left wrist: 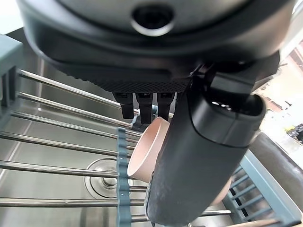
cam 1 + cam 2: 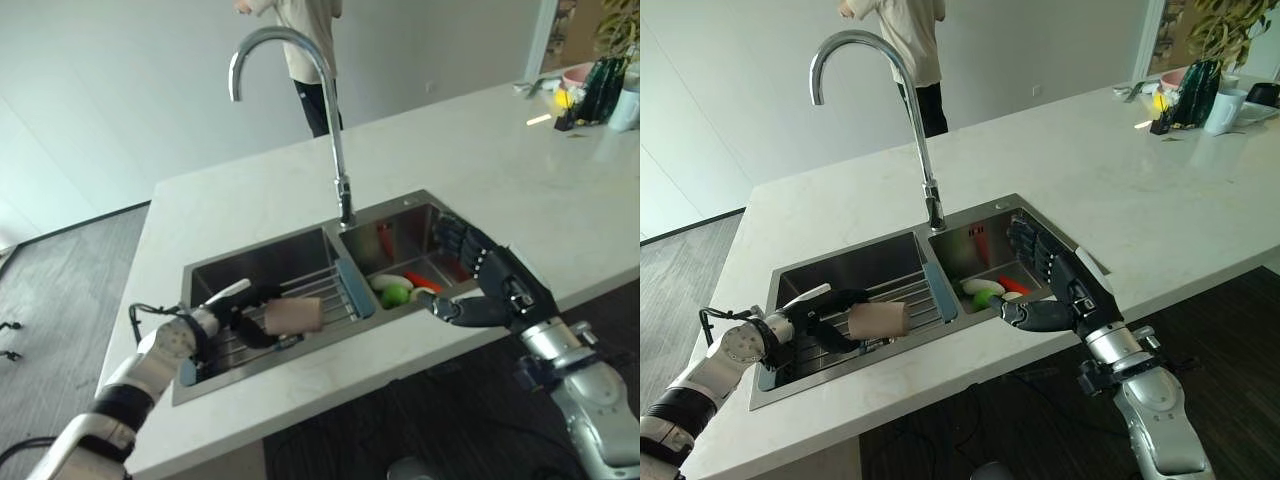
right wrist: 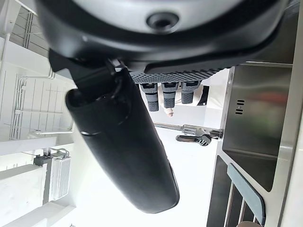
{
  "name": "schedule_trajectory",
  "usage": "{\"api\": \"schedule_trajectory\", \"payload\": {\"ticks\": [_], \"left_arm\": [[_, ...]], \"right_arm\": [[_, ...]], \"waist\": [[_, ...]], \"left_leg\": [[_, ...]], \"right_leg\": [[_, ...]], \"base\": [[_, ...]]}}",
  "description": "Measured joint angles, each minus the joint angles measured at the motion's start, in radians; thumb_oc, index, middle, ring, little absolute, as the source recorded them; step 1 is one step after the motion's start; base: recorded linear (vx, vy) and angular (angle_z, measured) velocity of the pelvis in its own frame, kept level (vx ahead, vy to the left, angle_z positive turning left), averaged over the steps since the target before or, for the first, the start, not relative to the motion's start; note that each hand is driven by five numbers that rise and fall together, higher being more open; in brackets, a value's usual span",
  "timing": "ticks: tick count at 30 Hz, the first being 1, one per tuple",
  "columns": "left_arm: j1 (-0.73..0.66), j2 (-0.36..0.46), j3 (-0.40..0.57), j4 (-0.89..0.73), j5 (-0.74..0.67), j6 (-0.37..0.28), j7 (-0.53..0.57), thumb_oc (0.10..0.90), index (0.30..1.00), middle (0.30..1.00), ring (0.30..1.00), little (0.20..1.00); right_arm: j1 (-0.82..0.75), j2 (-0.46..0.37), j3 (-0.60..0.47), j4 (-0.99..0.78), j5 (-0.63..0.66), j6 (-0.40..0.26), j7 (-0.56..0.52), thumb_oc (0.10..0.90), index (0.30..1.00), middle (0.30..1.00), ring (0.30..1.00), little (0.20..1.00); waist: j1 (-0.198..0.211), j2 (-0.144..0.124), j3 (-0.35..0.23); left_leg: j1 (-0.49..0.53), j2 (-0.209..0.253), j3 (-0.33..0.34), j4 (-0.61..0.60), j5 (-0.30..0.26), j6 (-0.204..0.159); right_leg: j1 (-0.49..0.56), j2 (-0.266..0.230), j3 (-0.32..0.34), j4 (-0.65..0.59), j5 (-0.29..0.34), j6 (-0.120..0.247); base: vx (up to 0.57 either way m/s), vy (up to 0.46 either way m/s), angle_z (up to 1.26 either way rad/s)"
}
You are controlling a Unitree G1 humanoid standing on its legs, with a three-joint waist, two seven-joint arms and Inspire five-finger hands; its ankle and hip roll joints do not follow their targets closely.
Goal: Place the dishes in the dishwasher.
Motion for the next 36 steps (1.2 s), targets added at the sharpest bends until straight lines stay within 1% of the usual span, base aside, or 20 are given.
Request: {"api": "schedule_trajectory", "payload": {"ticks": [1, 6, 9, 11, 21, 31, 34, 36], "left_arm": [[0.0, 0.001, 0.0, -0.011, 0.012, 0.0, 0.0, 0.8, 0.9, 0.9, 0.9, 0.9], [0.0, 0.001, 0.002, -0.044, 0.021, -0.042, 0.024, 0.8, 0.9, 0.9, 0.9, 0.9], [0.016, 0.001, 0.036, -0.134, 0.028, -0.05, 0.027, 0.8, 0.9, 0.9, 0.9, 0.9], [0.016, 0.001, 0.036, -0.151, 0.036, -0.05, 0.027, 0.8, 0.9, 0.9, 0.9, 0.9], [0.016, 0.001, 0.031, -0.134, 0.073, -0.046, 0.026, 0.8, 0.9, 0.9, 0.9, 0.9], [0.01, 0.001, -0.013, -0.083, 0.144, -0.046, 0.024, 0.8, 0.9, 0.9, 0.9, 0.9], [-0.01, 0.001, -0.044, -0.051, 0.147, -0.047, 0.022, 0.8, 0.9, 0.9, 0.9, 0.9], [-0.013, 0.001, -0.055, -0.046, 0.18, -0.048, 0.022, 0.8, 0.9, 0.9, 0.9, 0.9]], "right_arm": [[0.0, 0.0, -0.003, 0.0, 0.0, 0.0, 0.0, 0.8, 0.9, 0.9, 0.9, 0.9], [0.0, 0.0, -0.009, 0.0, 0.0, 0.0, -0.002, 0.8, 0.9, 0.9, 0.9, 0.9], [0.0, 0.002, -0.029, 0.0, 0.0, 0.0, -0.002, 0.8, 0.9, 0.9, 0.9, 0.9], [0.0, 0.002, -0.027, 0.0, 0.0, 0.003, 0.0, 0.8, 0.9, 0.9, 0.9, 0.9], [0.0, 0.003, -0.027, 0.0, -0.001, 0.009, 0.0, 0.8, 0.9, 0.9, 0.9, 0.9], [0.0, 0.001, -0.026, 0.0, -0.001, 0.009, 0.019, 0.8, 0.9, 0.9, 0.9, 0.9], [-0.001, 0.0, -0.026, 0.0, -0.001, 0.009, 0.022, 0.8, 0.9, 0.9, 0.9, 0.9], [-0.002, 0.0, -0.025, 0.0, -0.001, 0.009, 0.023, 0.8, 0.9, 0.9, 0.9, 0.9]], "waist": [[0.002, 0.0, 0.0], [0.013, -0.002, 0.002], [0.025, -0.012, 0.02], [0.026, -0.012, 0.022], [0.018, -0.011, 0.022], [0.012, -0.008, 0.021], [0.001, -0.008, 0.02], [-0.007, -0.008, 0.02]], "left_leg": [[0.0, 0.0, 0.0, -0.001, 0.0, 0.0], [0.01, -0.001, 0.001, -0.01, 0.001, -0.001], [0.012, -0.002, -0.001, -0.009, 0.001, -0.001], [0.012, -0.002, -0.001, -0.009, 0.001, 0.0], [0.015, 0.0, -0.001, -0.01, -0.001, 0.0], [0.025, 0.0, 0.003, -0.01, -0.001, 0.0], [0.029, 0.0, 0.004, -0.01, -0.002, 0.0], [0.029, 0.0, 0.005, -0.01, -0.002, -0.001]], "right_leg": [[0.0, 0.0, 0.0, -0.001, 0.0, 0.0], [0.002, 0.001, 0.0, -0.003, 0.0, 0.0], [0.006, 0.0, -0.002, -0.003, 0.0, 0.0], [0.006, 0.0, -0.003, -0.004, -0.001, 0.001], [0.012, 0.0, -0.003, -0.007, -0.002, 0.0], [0.018, 0.004, 0.0, -0.007, -0.002, 0.001], [0.02, 0.006, 0.003, -0.007, -0.002, 0.001], [0.02, 0.006, 0.004, -0.007, -0.002, 0.001]], "base": [[0.0, 0.0, 0.0], [0.0, 0.0, 0.0], [0.0, 0.005, 0.01], [0.0, 0.0, 0.0], [0.0, 0.002, 0.0], [0.0, 0.0, 0.0], [0.0, 0.0, 0.0], [0.01, -0.004, -0.02]]}}
